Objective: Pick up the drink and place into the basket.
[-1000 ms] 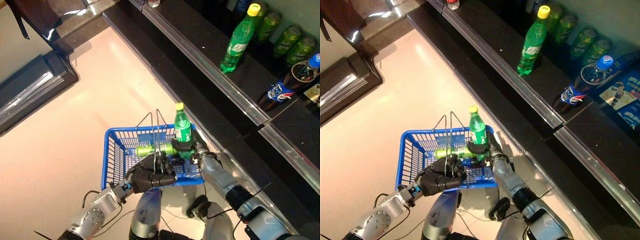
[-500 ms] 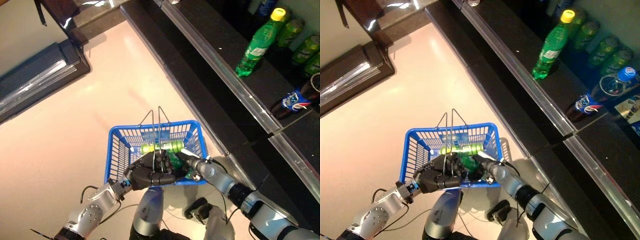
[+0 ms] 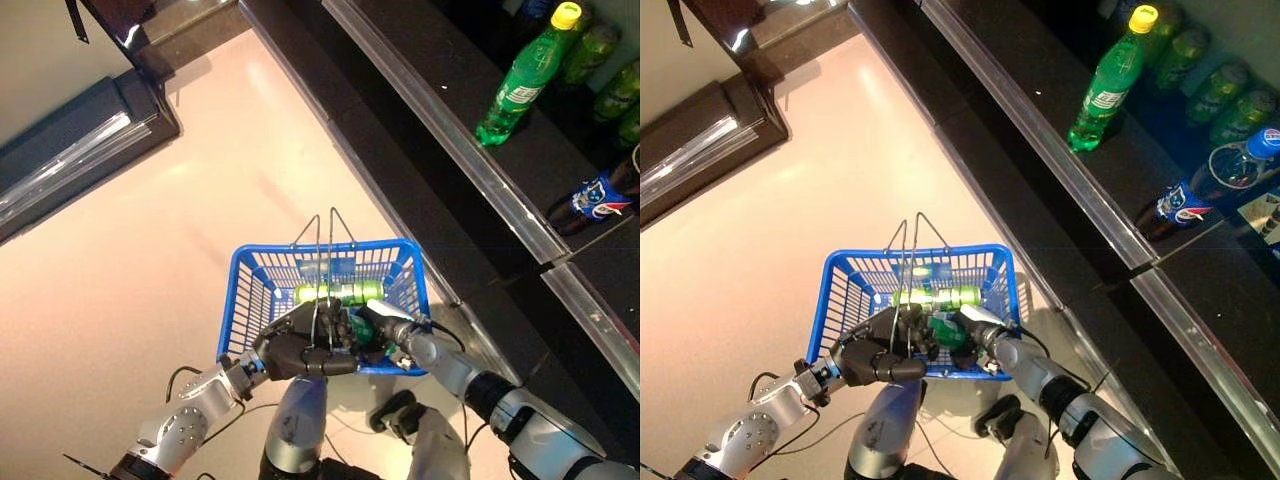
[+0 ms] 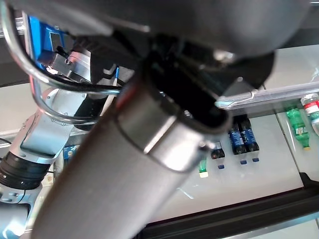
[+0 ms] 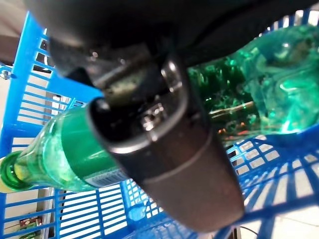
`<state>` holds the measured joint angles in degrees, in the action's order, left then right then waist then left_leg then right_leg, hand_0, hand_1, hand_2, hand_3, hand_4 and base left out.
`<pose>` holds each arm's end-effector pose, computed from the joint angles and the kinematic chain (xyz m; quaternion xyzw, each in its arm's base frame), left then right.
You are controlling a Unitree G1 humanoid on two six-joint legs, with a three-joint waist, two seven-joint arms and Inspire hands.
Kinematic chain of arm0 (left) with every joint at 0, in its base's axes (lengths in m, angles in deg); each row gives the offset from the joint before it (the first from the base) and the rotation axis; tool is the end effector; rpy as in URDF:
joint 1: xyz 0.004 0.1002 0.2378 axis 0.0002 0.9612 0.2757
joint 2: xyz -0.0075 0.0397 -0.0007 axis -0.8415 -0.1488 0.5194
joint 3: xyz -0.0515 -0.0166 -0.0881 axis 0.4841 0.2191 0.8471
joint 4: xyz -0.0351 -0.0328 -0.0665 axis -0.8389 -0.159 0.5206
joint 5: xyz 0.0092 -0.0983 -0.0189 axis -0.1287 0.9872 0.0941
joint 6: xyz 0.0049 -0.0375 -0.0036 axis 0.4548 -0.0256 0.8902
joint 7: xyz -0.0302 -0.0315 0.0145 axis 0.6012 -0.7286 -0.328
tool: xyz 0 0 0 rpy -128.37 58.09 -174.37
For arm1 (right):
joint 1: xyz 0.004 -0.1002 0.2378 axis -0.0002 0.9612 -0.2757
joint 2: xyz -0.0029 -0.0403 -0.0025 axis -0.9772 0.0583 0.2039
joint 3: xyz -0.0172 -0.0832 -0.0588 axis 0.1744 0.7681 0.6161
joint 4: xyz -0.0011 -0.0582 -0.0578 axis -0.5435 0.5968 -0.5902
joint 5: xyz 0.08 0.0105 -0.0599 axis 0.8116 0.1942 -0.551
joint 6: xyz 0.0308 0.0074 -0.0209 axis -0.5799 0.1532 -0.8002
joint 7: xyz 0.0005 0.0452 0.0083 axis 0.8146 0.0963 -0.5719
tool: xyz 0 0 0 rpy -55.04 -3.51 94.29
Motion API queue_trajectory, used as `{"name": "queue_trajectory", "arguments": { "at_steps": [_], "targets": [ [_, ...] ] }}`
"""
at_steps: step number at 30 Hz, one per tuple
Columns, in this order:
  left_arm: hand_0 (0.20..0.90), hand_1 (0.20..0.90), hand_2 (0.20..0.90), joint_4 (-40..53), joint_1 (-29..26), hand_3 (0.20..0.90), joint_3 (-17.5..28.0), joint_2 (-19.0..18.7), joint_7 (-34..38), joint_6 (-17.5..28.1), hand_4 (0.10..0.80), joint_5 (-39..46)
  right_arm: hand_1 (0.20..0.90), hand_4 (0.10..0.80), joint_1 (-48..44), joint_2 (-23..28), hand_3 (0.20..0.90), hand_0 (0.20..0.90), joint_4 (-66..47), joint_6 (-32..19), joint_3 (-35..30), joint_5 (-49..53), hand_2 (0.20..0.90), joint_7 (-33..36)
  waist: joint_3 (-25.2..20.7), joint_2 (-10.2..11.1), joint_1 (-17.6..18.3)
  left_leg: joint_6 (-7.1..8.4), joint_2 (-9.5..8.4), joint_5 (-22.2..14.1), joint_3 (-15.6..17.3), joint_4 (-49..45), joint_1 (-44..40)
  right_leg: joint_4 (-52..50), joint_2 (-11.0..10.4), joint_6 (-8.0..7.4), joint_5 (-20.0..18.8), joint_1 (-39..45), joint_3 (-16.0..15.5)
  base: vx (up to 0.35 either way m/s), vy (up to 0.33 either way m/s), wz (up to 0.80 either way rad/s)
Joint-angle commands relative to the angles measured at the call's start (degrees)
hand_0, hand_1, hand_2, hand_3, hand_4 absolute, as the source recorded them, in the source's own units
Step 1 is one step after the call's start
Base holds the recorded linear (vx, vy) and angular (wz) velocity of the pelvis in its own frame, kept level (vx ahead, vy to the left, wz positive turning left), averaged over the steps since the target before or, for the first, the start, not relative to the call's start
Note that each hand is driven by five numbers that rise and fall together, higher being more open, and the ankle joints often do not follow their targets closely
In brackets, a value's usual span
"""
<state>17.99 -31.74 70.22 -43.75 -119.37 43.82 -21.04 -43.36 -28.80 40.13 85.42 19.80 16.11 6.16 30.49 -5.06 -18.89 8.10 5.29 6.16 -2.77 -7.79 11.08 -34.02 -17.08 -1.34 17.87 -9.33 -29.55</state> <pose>0.1864 0.1876 0.0426 -0.3035 0.1178 -0.4407 0.8366 0.2650 -0.1420 0.0020 -0.4889 0.1414 0.2925 0.8096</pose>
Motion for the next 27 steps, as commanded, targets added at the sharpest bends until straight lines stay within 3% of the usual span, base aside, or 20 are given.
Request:
{"name": "queue_trajectory", "arguments": {
  "at_steps": [1, 5, 8, 13, 22, 23, 27],
  "targets": [
    [0.3, 0.3, 0.3, 24.0, -10.3, 0.2, 2.2, 6.0, -14.4, 11.4, 0.1, 9.0, 0.3, 0.1, -5.3, -3.3, 0.2, 0.3, 2.1, 2.3, -0.1, -1.3, 0.3, 5.9, -3.1, 0.1, 0.0, -3.32, -1.11, -3.2, 0.0, -7.8, 2.3, 15.7, 1.0, -2.52, -15.2, 4.8, 2.2, 0.0, 0.0, 0.0],
    [0.3, 0.3, 0.3, 24.2, -10.9, 0.2, 2.2, 6.3, -14.4, 11.2, 0.1, 9.2, 0.3, 0.1, -6.4, -4.1, 0.2, 0.3, 4.6, 7.0, -0.9, -4.9, 0.3, 7.3, -3.0, -0.1, 0.0, -3.38, -1.15, -3.2, 0.1, -7.7, 2.3, 15.4, 0.8, -2.63, -15.3, 4.4, 2.3, -0.001, 0.008, 0.0],
    [0.3, 0.3, 0.3, 25.2, -11.9, 0.2, 1.8, 6.5, -15.9, 10.6, 0.1, 10.1, 0.3, 0.1, -8.0, -5.0, 0.2, 0.3, 8.9, 13.4, -0.8, -8.9, 0.3, 7.2, -2.8, -0.4, -0.2, -3.49, -1.11, -3.1, 0.1, -7.6, 2.6, 15.2, 0.7, -2.69, -15.5, 4.1, 2.2, 0.0, 0.0, 0.0],
    [0.3, 0.3, 0.3, 26.7, -13.4, 0.2, 0.2, 6.8, -15.5, 9.6, 0.1, 10.3, 0.3, 0.1, -11.1, -6.7, 0.2, 0.3, 15.7, 17.5, -0.5, -11.8, 0.3, 4.1, -2.6, -0.7, -0.9, -3.61, -1.24, -2.9, -0.3, -7.4, 2.6, 15.3, 0.5, -2.73, -15.7, 4.4, 1.8, 0.0, 0.0, 0.0],
    [0.3, 0.3, 0.3, 26.7, -15.0, 0.2, -1.9, 7.8, -13.0, 8.4, 0.1, 9.4, 0.3, 0.1, -14.7, -7.6, 0.2, 0.3, 20.4, 19.3, 0.6, -18.1, 0.3, 0.2, -2.8, -0.5, -2.1, -3.82, -1.4, -2.8, -0.8, -7.5, 3.0, 14.8, 0.1, -2.85, -15.9, 4.2, 0.9, 0.007, 0.001, 0.02],
    [0.3, 0.3, 0.3, 26.5, -14.9, 0.2, -2.2, 7.9, -12.8, 8.4, 0.1, 9.2, 0.3, 0.1, -15.1, -7.5, 0.2, 0.3, 20.9, 19.2, 2.1, -24.4, 0.3, -2.1, -2.8, -0.4, -2.3, -3.93, -1.49, -2.6, -0.8, -7.4, 3.2, 14.6, 0.0, -2.96, -16.0, 3.9, 0.8, 0.0, 0.0, 0.0],
    [0.3, 0.3, 0.3, 26.6, -14.3, 0.2, -2.6, 7.8, -12.9, 8.6, 0.1, 9.1, 0.3, 0.1, -15.5, -7.1, 0.2, 0.3, 20.7, 19.9, 4.6, -28.1, 0.3, -4.1, -2.8, -0.2, -2.7, -4.13, -1.47, -2.6, -0.7, -7.2, 3.5, 14.7, -0.1, -3.15, -16.1, 3.7, 0.6, -0.001, 0.001, 0.01]
  ]
}}
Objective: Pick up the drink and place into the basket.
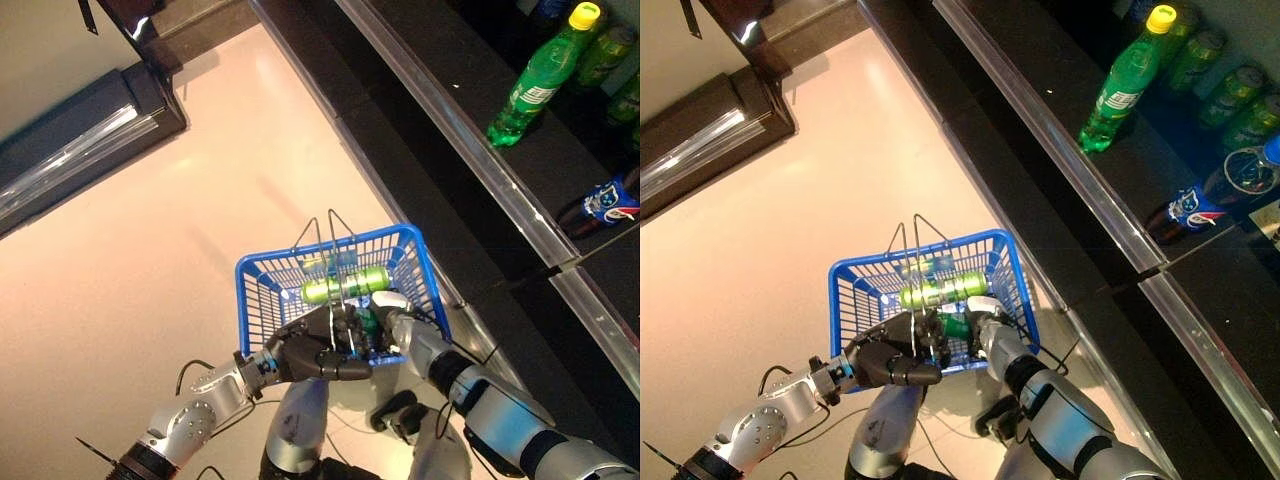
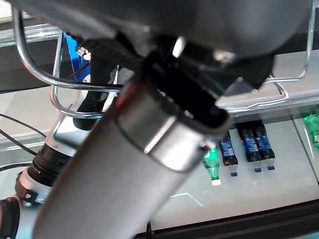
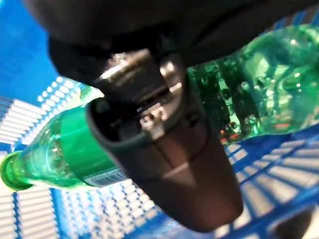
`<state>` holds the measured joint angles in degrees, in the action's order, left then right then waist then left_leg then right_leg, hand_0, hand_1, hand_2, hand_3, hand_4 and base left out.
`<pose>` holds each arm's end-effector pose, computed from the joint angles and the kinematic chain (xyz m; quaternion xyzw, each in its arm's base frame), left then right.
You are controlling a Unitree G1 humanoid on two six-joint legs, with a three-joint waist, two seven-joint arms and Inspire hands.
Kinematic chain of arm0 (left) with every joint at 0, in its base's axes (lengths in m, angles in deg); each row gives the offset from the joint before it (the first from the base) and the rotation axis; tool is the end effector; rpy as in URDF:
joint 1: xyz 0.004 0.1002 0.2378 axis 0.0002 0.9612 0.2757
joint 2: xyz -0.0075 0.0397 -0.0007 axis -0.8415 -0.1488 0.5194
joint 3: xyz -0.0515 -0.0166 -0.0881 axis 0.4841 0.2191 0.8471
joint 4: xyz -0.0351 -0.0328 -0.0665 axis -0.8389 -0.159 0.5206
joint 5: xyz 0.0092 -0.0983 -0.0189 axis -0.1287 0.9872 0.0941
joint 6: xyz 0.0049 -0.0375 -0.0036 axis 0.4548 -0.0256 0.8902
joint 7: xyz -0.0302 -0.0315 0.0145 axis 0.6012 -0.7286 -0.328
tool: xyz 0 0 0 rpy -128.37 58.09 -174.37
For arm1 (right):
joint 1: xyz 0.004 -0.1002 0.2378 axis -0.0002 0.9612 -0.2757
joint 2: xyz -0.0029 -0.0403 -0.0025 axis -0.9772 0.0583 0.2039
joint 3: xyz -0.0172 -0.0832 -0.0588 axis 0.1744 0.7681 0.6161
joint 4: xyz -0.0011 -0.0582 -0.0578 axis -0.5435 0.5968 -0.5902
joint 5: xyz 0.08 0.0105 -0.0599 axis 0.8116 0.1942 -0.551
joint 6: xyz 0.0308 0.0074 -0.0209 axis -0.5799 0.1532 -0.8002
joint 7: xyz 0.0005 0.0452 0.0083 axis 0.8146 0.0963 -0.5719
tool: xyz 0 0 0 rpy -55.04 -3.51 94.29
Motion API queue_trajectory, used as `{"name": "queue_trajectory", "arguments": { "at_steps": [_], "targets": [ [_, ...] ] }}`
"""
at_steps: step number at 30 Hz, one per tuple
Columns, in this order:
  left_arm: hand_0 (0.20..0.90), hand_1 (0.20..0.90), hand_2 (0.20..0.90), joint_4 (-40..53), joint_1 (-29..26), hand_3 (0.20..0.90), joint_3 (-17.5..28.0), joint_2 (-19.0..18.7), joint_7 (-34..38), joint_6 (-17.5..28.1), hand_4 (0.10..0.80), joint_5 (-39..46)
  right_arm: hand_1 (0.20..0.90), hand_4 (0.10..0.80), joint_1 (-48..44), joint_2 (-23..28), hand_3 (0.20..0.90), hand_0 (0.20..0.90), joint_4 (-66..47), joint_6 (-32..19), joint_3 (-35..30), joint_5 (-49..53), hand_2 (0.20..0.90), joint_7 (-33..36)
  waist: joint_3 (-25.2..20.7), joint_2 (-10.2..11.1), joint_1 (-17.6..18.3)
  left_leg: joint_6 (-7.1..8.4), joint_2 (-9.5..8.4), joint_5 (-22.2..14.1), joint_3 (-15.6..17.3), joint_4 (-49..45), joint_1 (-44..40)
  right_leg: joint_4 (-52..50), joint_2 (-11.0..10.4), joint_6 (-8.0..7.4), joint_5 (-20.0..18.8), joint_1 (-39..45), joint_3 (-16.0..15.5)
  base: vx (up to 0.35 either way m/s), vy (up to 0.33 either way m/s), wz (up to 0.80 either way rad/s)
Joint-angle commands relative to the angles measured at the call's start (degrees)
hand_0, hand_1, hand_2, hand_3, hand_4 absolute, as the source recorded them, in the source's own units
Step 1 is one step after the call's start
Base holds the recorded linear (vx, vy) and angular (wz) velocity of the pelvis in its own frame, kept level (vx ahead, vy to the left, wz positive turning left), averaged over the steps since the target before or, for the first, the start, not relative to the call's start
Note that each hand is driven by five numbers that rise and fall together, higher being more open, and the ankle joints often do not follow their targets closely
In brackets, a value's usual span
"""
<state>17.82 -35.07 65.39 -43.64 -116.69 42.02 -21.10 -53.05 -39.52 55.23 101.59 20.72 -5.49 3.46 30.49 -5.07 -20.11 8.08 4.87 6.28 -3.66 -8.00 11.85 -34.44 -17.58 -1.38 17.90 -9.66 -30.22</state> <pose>0.1912 0.1712 0.0428 -0.2940 0.1494 -0.4603 0.8242 0.2909 -0.1161 0.0095 -0.6661 0.2080 0.2354 0.6765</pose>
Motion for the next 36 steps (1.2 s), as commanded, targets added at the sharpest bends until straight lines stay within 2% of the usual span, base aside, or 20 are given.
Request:
{"name": "queue_trajectory", "arguments": {
  "at_steps": [1, 2, 3, 4, 16, 21, 23, 26, 31, 32, 36],
  "targets": [
    [0.3, 0.3, 0.3, 26.6, -10.9, 0.2, 2.2, 7.7, -15.7, 10.5, 0.1, 9.1, 0.34, 0.147, -5.9, 3.6, 0.247, 0.34, 5.7, 4.2, 3.8, -5.5, 0.34, -1.1, -2.7, -0.2, -1.6, -4.16, -1.08, -2.7, 0.1, -6.9, 2.8, 15.1, 0.3, -3.17, -16.2, 3.8, 1.2, -0.006, 0.003, 0.06],
    [0.3, 0.3, 0.3, 26.7, -10.9, 0.2, 2.2, 7.6, -15.6, 10.5, 0.1, 9.2, 0.46, 0.287, -5.9, 3.5, 0.387, 0.46, 5.9, 4.4, 3.7, -4.9, 0.46, -0.8, -2.7, -0.1, -1.6, -4.17, -1.1, -2.6, 0.1, -6.9, 2.9, 15.1, 0.2, -3.21, -16.2, 3.7, 1.2, -0.009, 0.001, 0.09],
    [0.3, 0.3, 0.3, 26.8, -10.8, 0.2, 2.2, 7.4, -15.6, 10.5, 0.1, 9.5, 0.719, 0.589, -5.9, 3.4, 0.689, 0.719, 6.1, 4.4, 3.6, -4.1, 0.719, -0.2, -2.6, 0.0, -1.7, -4.19, -1.09, -2.6, 0.2, -6.9, 2.9, 15.1, 0.2, -3.27, -16.3, 3.7, 1.1, -0.015, -0.003, 0.07],
    [0.3, 0.3, 0.3, 27.0, -10.9, 0.2, 2.3, 7.2, -15.4, 10.3, 0.1, 10.1, 0.9, 0.8, -5.8, 3.3, 0.9, 0.9, 6.3, 4.8, 3.2, -2.7, 0.9, 0.7, -2.5, 0.0, -1.8, -4.24, -1.1, -2.6, 0.2, -6.8, 3.0, 15.1, 0.2, -3.29, -16.3, 3.6, 1.1, -0.012, -0.004, 0.05],
    [0.3, 0.3, 0.3, 27.1, -12.2, 0.2, 2.7, 6.8, -12.5, 9.9, 0.1, 11.1, 0.9, 0.8, -7.3, 4.9, 0.9, 0.9, 5.4, 2.4, -1.3, 9.9, 0.9, 10.4, -2.4, 1.0, -1.2, -4.28, -0.51, -2.7, 0.7, -6.8, 2.8, 15.0, 0.3, -3.51, -16.6, 3.5, 1.4, 0.0, 0.0, 0.0],
    [0.3, 0.3, 0.3, 26.6, -12.1, 0.2, 4.1, 6.1, -11.8, 10.2, 0.1, 12.5, 0.9, 0.8, -6.7, 7.8, 0.9, 0.9, 2.1, 0.6, -2.9, 15.1, 0.9, 15.2, -2.3, 1.4, -0.2, -4.15, 0.04, -2.9, 1.3, -6.8, 2.5, 15.1, 0.5, -3.56, -16.5, 3.3, 2.1, 0.0, 0.0, 0.0],
    [0.3, 0.3, 0.3, 26.2, -11.8, 0.2, 4.6, 5.8, -11.5, 10.8, 0.1, 12.6, 0.9, 0.8, -6.1, 9.3, 0.9, 0.9, -1.3, 0.2, -3.5, 15.9, 0.9, 16.1, -2.2, 1.7, 0.5, -4.1, 0.27, -3.0, 1.6, -6.8, 2.2, 15.2, 0.7, -3.59, -16.5, 3.3, 2.6, 0.0, 0.0, 0.0],
    [0.3, 0.3, 0.3, 25.3, -10.7, 0.2, 5.8, 5.6, -11.0, 11.9, 0.1, 12.1, 0.9, 0.8, -4.3, 12.4, 0.9, 0.9, -12.1, 2.3, -4.6, 17.3, 0.9, 17.5, -2.1, 2.5, 1.9, -3.97, 0.81, -3.2, 2.4, -6.8, 1.9, 15.4, 1.1, -3.58, -16.5, 3.0, 3.5, -0.013, 0.016, -0.07],
    [0.3, 0.3, 0.3, 24.0, -9.4, 0.2, 7.0, 5.9, -11.0, 12.6, 0.1, 11.5, 0.9, 0.8, -1.7, 14.7, 0.9, 0.9, -21.5, 4.1, -5.8, 16.7, 0.9, 17.8, -2.1, 3.1, 3.2, -3.84, 1.29, -3.5, 3.0, -6.9, 1.6, 15.3, 1.4, -3.6, -16.4, 2.7, 4.5, -0.013, 0.013, -0.09],
    [0.3, 0.3, 0.3, 22.9, -8.6, 0.2, 7.5, 6.1, -11.2, 13.3, 0.1, 11.0, 0.9, 0.8, -0.2, 15.8, 0.9, 0.9, -26.8, 5.0, -6.8, 16.1, 0.9, 17.7, -2.1, 3.3, 4.0, -3.75, 1.59, -3.6, 3.4, -6.9, 1.4, 15.3, 1.5, -3.57, -16.2, 2.5, 5.0, -0.022, 0.023, -0.16],
    [0.3, 0.3, 0.3, 21.1, -7.2, 0.2, 8.9, 6.4, -11.4, 14.2, 0.1, 11.1, 0.9, 0.8, 3.3, 17.5, 0.9, 0.9, -34.3, 4.5, -9.6, 14.1, 0.9, 17.3, -2.2, 3.6, 5.4, -3.67, 2.0, -3.8, 4.1, -7.0, 1.0, 15.2, 1.9, -3.54, -16.0, 2.3, 5.9, -0.018, 0.026, -0.1]
  ]
}}
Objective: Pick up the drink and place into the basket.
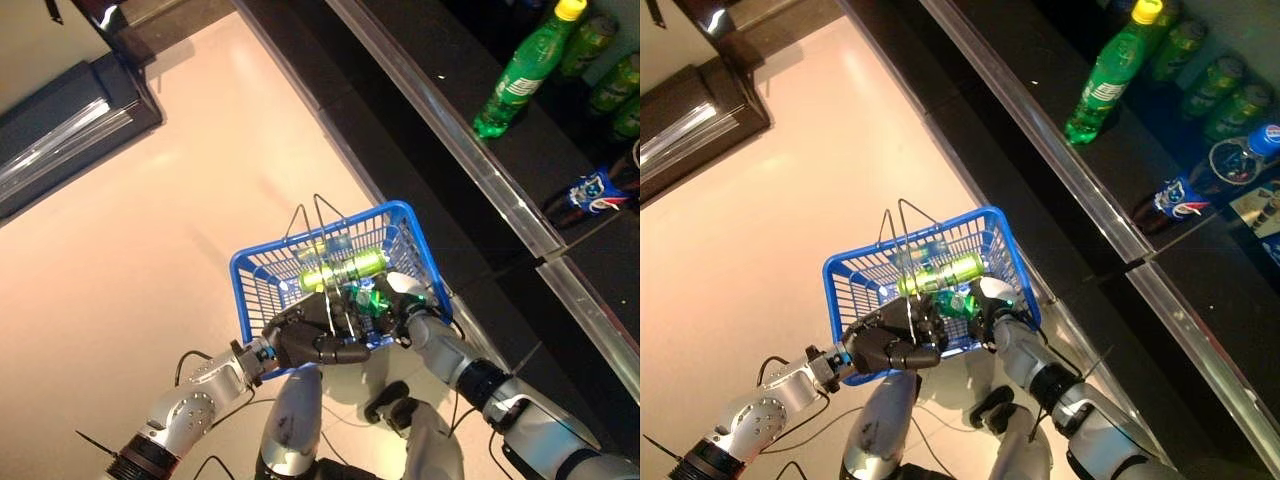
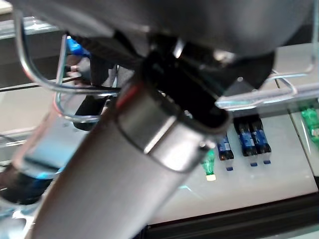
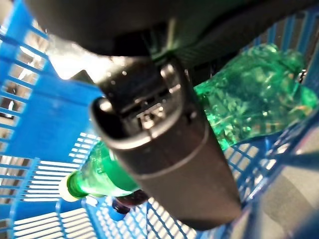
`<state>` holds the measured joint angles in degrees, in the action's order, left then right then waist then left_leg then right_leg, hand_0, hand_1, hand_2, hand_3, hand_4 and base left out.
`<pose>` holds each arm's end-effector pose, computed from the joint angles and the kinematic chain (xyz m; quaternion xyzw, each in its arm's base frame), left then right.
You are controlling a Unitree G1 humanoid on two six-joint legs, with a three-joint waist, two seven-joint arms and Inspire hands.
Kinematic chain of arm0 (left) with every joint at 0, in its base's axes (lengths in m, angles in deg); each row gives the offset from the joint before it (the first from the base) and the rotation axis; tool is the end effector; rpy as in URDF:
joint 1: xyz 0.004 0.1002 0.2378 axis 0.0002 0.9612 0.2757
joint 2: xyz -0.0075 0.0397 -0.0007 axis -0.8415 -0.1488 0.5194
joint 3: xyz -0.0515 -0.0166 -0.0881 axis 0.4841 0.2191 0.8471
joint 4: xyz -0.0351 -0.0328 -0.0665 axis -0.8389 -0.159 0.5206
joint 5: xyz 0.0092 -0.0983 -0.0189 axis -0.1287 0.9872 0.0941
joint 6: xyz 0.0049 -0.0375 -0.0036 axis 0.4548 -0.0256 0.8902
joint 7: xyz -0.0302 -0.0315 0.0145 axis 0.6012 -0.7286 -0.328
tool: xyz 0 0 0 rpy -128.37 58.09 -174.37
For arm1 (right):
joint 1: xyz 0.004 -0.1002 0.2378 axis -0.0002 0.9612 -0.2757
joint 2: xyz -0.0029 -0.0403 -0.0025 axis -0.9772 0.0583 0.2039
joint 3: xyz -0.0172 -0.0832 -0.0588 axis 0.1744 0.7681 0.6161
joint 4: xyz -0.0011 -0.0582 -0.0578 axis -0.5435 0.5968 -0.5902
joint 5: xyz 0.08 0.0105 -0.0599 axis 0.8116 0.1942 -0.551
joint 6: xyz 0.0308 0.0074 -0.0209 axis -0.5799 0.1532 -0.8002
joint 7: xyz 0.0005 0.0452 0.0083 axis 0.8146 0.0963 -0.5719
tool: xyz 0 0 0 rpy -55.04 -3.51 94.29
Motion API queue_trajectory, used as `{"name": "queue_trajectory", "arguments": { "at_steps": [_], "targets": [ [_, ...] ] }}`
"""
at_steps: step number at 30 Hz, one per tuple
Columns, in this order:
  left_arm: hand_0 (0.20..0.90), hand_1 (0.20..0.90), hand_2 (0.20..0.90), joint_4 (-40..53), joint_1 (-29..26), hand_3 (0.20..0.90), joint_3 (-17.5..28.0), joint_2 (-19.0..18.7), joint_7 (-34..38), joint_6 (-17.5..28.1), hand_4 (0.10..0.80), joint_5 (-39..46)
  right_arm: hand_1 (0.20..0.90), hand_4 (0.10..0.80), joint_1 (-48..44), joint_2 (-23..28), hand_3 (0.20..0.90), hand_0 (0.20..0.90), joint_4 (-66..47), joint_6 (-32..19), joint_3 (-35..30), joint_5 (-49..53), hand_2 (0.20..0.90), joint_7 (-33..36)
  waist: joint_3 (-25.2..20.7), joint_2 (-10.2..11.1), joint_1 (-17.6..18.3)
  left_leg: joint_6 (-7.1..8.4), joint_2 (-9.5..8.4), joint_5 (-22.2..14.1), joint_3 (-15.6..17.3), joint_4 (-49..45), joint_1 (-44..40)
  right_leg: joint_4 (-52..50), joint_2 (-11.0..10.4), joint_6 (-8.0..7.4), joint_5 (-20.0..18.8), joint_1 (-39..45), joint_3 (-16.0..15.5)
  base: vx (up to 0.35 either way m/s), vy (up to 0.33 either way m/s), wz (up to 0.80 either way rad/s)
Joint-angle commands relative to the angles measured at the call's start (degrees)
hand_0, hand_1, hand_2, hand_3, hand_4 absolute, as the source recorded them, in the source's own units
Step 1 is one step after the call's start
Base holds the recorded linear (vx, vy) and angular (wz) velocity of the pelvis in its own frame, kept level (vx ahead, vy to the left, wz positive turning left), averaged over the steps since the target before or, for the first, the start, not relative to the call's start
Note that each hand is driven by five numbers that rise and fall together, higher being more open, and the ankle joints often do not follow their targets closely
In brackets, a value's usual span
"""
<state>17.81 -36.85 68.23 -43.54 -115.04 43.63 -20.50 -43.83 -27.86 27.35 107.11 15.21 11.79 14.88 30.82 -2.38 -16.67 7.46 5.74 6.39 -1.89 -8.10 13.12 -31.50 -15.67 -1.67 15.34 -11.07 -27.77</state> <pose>0.2020 0.1771 0.0546 -0.2874 0.1102 -0.4403 0.8434 0.2764 -0.1387 0.0318 -0.5371 0.1421 0.1295 0.8213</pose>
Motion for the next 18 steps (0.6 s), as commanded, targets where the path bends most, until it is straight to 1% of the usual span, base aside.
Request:
{"name": "queue_trajectory", "arguments": {
  "at_steps": [1, 3, 4, 5, 8, 10, 11, 12, 15, 16, 17, 18],
  "targets": [
    [0.3, 0.3, 0.3, 20.8, -5.0, 0.2, 6.4, 6.4, -13.1, 12.7, 0.1, 10.4, 0.9, 0.8, -5.2, 6.2, 0.9, 0.9, -7.8, -1.2, -4.7, -3.7, 0.9, 5.7, -2.5, 1.0, 2.2, -3.04, 1.21, -3.9, 2.5, -6.8, -0.4, 12.3, 0.1, -3.26, -13.4, 3.7, 3.7, -0.008, 0.028, -0.09],
    [0.3, 0.3, 0.3, 20.0, -3.8, 0.2, 6.9, 7.0, -13.0, 13.2, 0.1, 9.8, 0.9, 0.8, -2.6, 7.5, 0.9, 0.9, -11.9, -2.3, -6.4, -3.6, 0.9, 5.5, -2.6, 1.0, 3.0, -3.02, 1.5, -4.1, 2.9, -6.9, -0.8, 12.2, 0.3, -3.23, -13.2, 3.8, 4.2, -0.006, 0.029, -0.08],
    [0.3, 0.3, 0.3, 20.0, -3.8, 0.2, 6.9, 7.0, -13.0, 13.2, 0.1, 9.8, 0.9, 0.8, -2.6, 7.5, 0.9, 0.9, -11.9, -2.3, -6.4, -3.6, 0.9, 5.5, -2.6, 1.0, 3.0, -3.02, 1.5, -4.1, 2.9, -6.9, -0.8, 12.2, 0.3, -3.23, -13.2, 3.8, 4.2, -0.009, 0.032, -0.11],
    [0.3, 0.3, 0.3, 19.1, -3.0, 0.2, 7.3, 7.4, -13.5, 13.6, 0.1, 9.8, 0.9, 0.8, -0.9, 9.0, 0.9, 0.9, -15.1, -2.9, -7.8, -3.1, 0.9, 5.3, -2.9, 1.2, 3.7, -3.01, 1.62, -3.9, 3.1, -6.7, -0.8, 12.6, 0.6, -3.23, -13.4, 3.7, 4.6, -0.009, 0.02, -0.09],
    [0.3, 0.3, 0.3, 18.1, -1.9, 0.2, 7.8, 7.8, -12.9, 14.1, 0.1, 9.5, 0.9, 0.8, 2.0, 11.0, 0.9, 0.9, -20.6, -4.7, -10.2, -0.8, 0.9, 5.6, -2.9, 1.4, 4.5, -2.96, 1.92, -4.0, 3.5, -6.7, -1.3, 12.5, 0.9, -3.23, -13.3, 3.7, 5.3, -0.011, 0.017, -0.1],
    [0.3, 0.3, 0.3, 17.1, -0.6, 0.2, 8.5, 8.0, -12.4, 15.0, 0.1, 8.7, 0.9, 0.8, 5.0, 12.4, 0.9, 0.9, -25.9, -8.4, -12.7, 4.7, 0.9, 5.8, -2.9, 1.7, 5.3, -2.92, 2.16, -4.4, 3.9, -6.8, -1.9, 12.4, 1.2, -3.37, -13.0, 3.9, 6.0, 0.003, 0.011, -0.12],
    [0.3, 0.3, 0.3, 16.9, -0.4, 0.2, 8.6, 8.0, -12.5, 15.2, 0.1, 8.6, 0.9, 0.8, 5.8, 12.6, 0.9, 0.9, -27.3, -8.7, -13.4, 5.4, 0.9, 5.5, -3.1, 1.8, 5.6, -2.94, 2.21, -4.2, 4.0, -6.6, -1.8, 12.7, 1.3, -3.37, -13.2, 3.8, 6.1, -0.006, 0.011, -0.17],
    [0.3, 0.3, 0.3, 15.9, 0.6, 0.2, 9.4, 8.3, -12.9, 15.8, 0.1, 8.5, 0.9, 0.8, 9.0, 13.4, 0.9, 0.9, -31.6, -10.9, -15.7, 7.4, 0.9, 4.9, -3.4, 2.1, 6.2, -2.87, 2.47, -4.2, 4.4, -6.5, -2.2, 12.8, 1.6, -3.44, -13.2, 3.7, 6.7, -0.006, 0.006, -0.15],
    [0.3, 0.3, 0.3, 15.3, 1.3, 0.2, 9.8, 8.6, -13.2, 16.1, 0.1, 8.5, 0.9, 0.8, 11.0, 13.9, 0.9, 0.9, -34.3, -12.6, -17.2, 9.4, 0.9, 4.2, -3.5, 2.3, 6.7, -2.87, 2.63, -4.2, 4.7, -6.3, -2.5, 12.9, 1.8, -3.5, -13.1, 3.8, 7.1, -0.002, 0.006, -0.08],
    [0.3, 0.3, 0.3, 14.5, 2.4, 0.2, 10.1, 8.9, -13.3, 16.8, 0.1, 8.3, 0.9, 0.8, 13.9, 14.5, 0.9, 0.9, -37.7, -16.1, -19.2, 13.8, 0.9, 3.0, -3.9, 2.6, 7.4, -2.84, 2.93, -4.3, 5.2, -6.2, -3.0, 13.2, 2.1, -3.57, -13.1, 4.1, 7.6, 0.0, 0.005, -0.06],
    [0.3, 0.3, 0.3, 14.5, 2.4, 0.2, 10.1, 8.9, -13.3, 16.8, 0.1, 8.3, 0.9, 0.8, 13.9, 14.5, 0.9, 0.9, -37.7, -16.1, -19.2, 13.8, 0.9, 3.0, -3.9, 2.6, 7.4, -2.84, 2.93, -4.3, 5.2, -6.2, -3.0, 13.2, 2.1, -3.57, -13.1, 4.1, 7.6, 0.005, 0.004, -0.09],
    [0.3, 0.3, 0.3, 13.6, 3.1, 0.2, 10.5, 9.1, -13.4, 17.0, 0.1, 8.5, 0.9, 0.8, 16.3, 14.3, 0.9, 0.9, -40.2, -18.2, -20.8, 16.2, 0.9, 1.4, -4.3, 2.9, 7.9, -2.76, 3.12, -4.4, 5.6, -6.0, -3.5, 13.5, 2.4, -3.65, -13.1, 4.3, 8.1, 0.01, 0.002, -0.14]
  ]
}}
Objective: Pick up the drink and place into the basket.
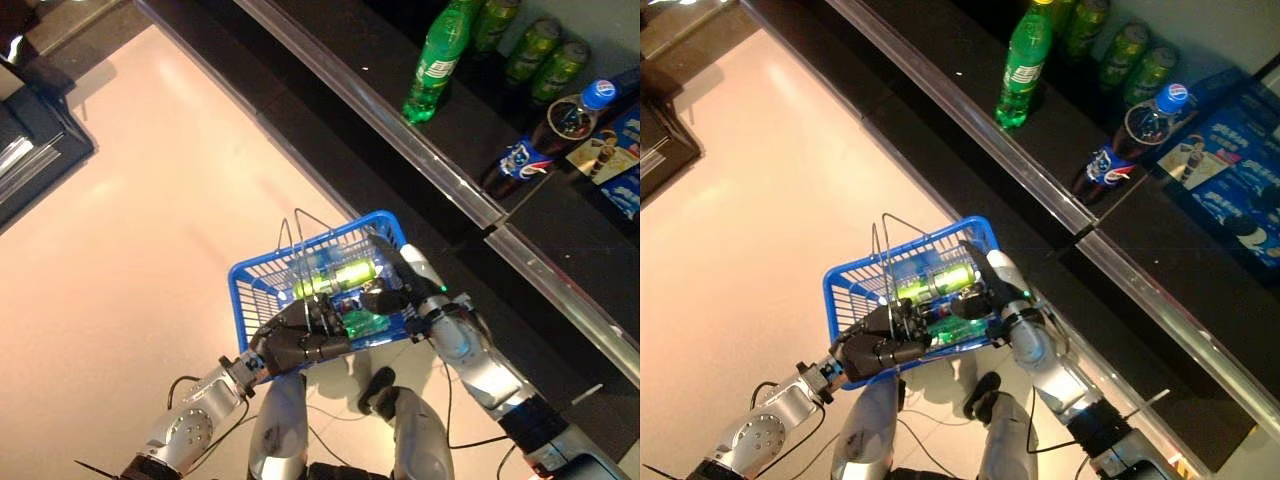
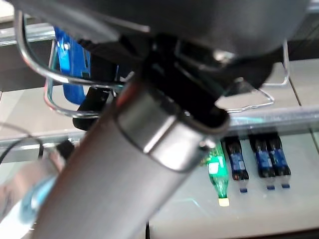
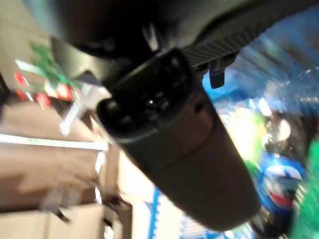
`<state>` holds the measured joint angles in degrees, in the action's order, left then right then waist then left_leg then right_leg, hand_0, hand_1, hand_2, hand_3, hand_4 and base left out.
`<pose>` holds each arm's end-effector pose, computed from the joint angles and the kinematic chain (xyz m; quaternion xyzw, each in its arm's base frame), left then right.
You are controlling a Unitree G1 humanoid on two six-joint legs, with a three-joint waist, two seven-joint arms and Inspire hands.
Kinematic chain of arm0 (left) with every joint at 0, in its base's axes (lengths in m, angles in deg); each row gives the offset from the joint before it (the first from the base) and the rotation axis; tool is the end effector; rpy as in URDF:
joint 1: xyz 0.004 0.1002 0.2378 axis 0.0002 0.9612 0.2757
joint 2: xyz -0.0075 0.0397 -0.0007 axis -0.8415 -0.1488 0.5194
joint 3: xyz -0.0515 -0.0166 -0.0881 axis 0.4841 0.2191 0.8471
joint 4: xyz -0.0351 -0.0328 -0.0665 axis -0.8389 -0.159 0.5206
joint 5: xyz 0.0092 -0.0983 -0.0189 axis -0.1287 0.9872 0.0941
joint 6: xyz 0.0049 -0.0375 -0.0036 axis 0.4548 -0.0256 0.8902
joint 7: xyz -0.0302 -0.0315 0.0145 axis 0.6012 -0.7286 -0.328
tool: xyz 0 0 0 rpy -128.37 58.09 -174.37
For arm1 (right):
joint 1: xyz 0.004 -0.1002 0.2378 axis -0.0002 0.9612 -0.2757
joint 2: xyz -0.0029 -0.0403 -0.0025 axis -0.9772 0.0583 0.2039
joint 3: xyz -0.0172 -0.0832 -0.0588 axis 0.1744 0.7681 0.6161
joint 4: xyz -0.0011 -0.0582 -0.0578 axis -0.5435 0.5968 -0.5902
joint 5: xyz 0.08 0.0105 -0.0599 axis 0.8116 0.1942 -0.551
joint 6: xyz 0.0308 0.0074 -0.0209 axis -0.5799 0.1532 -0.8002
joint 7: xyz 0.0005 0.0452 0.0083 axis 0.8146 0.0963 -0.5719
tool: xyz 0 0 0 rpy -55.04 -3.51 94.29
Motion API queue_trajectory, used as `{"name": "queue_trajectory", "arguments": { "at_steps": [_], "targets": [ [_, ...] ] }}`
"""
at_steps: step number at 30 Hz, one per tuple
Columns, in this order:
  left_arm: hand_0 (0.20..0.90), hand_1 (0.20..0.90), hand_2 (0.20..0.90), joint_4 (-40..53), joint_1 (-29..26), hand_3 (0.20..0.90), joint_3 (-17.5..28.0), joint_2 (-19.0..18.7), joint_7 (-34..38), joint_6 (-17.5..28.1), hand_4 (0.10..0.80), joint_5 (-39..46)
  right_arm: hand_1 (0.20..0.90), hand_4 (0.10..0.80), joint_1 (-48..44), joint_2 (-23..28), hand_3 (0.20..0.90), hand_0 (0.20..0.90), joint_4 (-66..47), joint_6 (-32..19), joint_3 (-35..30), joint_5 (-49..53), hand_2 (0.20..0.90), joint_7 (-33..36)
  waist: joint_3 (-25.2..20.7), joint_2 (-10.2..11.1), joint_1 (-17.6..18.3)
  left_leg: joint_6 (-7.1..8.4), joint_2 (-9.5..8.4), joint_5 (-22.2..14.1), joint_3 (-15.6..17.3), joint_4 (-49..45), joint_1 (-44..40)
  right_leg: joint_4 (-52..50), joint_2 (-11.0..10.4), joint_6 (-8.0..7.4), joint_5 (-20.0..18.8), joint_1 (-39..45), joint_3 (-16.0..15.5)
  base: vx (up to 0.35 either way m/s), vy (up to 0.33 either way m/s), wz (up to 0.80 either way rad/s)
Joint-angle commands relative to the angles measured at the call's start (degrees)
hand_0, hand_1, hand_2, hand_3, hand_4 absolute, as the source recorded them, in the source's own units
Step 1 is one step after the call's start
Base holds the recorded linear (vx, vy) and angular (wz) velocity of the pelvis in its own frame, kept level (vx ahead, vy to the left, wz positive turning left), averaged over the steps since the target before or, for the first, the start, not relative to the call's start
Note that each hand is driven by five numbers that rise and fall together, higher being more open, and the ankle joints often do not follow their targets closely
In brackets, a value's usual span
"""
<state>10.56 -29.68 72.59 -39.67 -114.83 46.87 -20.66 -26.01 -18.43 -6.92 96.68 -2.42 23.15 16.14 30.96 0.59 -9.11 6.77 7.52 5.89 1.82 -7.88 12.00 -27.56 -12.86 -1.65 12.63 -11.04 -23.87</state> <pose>0.1801 0.1958 0.0187 -0.3397 0.1323 -0.3368 0.8681 0.2337 -0.1669 0.0833 -0.3492 -0.0268 0.1052 0.9307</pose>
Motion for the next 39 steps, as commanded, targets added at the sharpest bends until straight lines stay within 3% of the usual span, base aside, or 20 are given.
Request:
{"name": "queue_trajectory", "arguments": {
  "at_steps": [1, 12, 20, 21, 25, 28, 30, 35, 39],
  "targets": [
    [0.3, 0.3, 0.3, 20.4, -3.6, 0.2, 6.3, 5.5, -13.5, 13.9, 0.1, 8.6, 0.9, 0.8, -0.5, 4.9, 0.9, 0.9, -6.8, -9.3, -3.9, 6.3, 0.9, -0.4, -4.7, 0.1, 0.6, -2.04, 1.46, -3.9, 2.1, -6.1, -2.7, 9.8, -0.3, -3.71, -10.4, 4.5, 4.4, 0.018, 0.002, -0.21],
    [0.3, 0.3, 0.3, 11.4, 1.1, 0.2, 8.7, 7.2, -8.1, 16.9, 0.1, 8.0, 0.9, 0.8, 8.4, 1.4, 0.9, 0.9, -11.2, -21.1, -10.1, 26.5, 0.9, -10.6, -8.6, 0.9, 2.7, -1.65, 2.25, -3.8, 4.4, -3.6, -6.7, 13.3, 0.6, -4.8, -11.1, 7.4, 6.6, 0.023, -0.006, -0.1],
    [0.3, 0.3, 0.3, 6.3, 2.9, 0.2, 10.4, 8.6, -4.8, 18.8, 0.1, 8.1, 0.9, 0.8, 11.1, -0.8, 0.9, 0.9, -9.9, -21.3, -11.1, 30.5, 0.9, -14.4, -10.4, 0.9, 3.4, -1.5, 2.41, -3.7, 5.3, -2.4, -8.1, 14.6, 0.6, -5.23, -11.4, 8.3, 7.4, 0.034, 0.002, -0.06],
    [0.3, 0.3, 0.3, -3.8, 6.4, 0.2, 13.4, 11.1, 0.7, 23.3, 0.1, 3.6, 0.9, 0.8, 16.9, -4.2, 0.9, 0.9, -3.7, -20.9, -12.5, 34.9, 0.9, -20.5, -13.8, 1.4, 4.3, -1.12, 2.89, -3.5, 6.6, 0.0, -10.6, 17.4, 0.2, -5.91, -12.2, 10.3, 8.1, 0.166, -0.023, -0.32],
    [0.3, 0.3, 0.3, -12.3, 8.2, 0.2, 15.1, 13.2, 5.8, 26.5, 0.1, -0.3, 0.9, 0.8, 20.9, -7.3, 0.9, 0.9, 3.3, -19.7, -12.3, 35.2, 0.9, -22.1, -16.6, 2.1, 5.1, -0.82, 3.24, -3.4, 7.7, 2.5, -12.6, 20.4, -0.3, -6.52, -13.2, 11.8, 8.7, 0.099, -0.031, -0.27],
    [0.3, 0.3, 0.3, -24.1, 7.5, 0.2, 16.8, 14.9, 10.1, 28.3, 0.1, -1.9, 0.9, 0.8, 22.1, -12.2, 0.9, 0.9, 17.0, -17.5, -11.7, 37.0, 0.9, -21.8, -19.4, 2.4, 6.1, -0.27, 3.68, -2.7, 9.2, 6.0, -15.1, 24.0, -0.6, -7.16, -14.9, 13.6, 8.7, 0.081, -0.034, -0.23],
    [0.3, 0.3, 0.3, -30.0, 6.2, 0.2, 17.4, 16.0, 14.2, 27.8, 0.1, -2.1, 0.9, 0.8, 21.8, -14.4, 0.9, 0.9, 24.4, -16.6, -11.9, 37.3, 0.9, -20.4, -20.7, 2.3, 6.7, -0.05, 3.82, -2.6, 9.8, 7.4, -16.1, 25.5, -0.6, -7.27, -15.5, 14.5, 8.7, 0.08, -0.026, -0.17],
    [0.3, 0.3, 0.3, -39.4, 3.8, 0.2, 18.4, 17.7, 14.0, 28.2, 0.1, -2.8, 0.9, 0.8, 20.3, -17.3, 0.9, 0.9, 37.2, -17.3, -12.7, 38.5, 0.9, -19.4, -22.3, 2.1, 7.4, 0.11, 3.74, -3.1, 10.7, 8.4, -17.5, 27.2, -0.6, -7.34, -16.0, 15.6, 8.4, 0.053, -0.024, -0.08],
    [0.3, 0.3, 0.3, -51.5, 1.4, 0.2, 20.1, 19.5, 15.6, 27.8, 0.1, -6.1, 0.9, 0.8, 17.8, -20.2, 0.9, 0.9, 56.4, -16.4, -16.3, 38.5, 0.9, -19.3, -24.5, 1.4, 7.6, 0.29, 3.62, -3.8, 12.1, 9.5, -19.4, 29.3, -0.7, -7.44, -16.6, 17.4, 7.6, 0.081, -0.042, -0.09]
  ]
}}
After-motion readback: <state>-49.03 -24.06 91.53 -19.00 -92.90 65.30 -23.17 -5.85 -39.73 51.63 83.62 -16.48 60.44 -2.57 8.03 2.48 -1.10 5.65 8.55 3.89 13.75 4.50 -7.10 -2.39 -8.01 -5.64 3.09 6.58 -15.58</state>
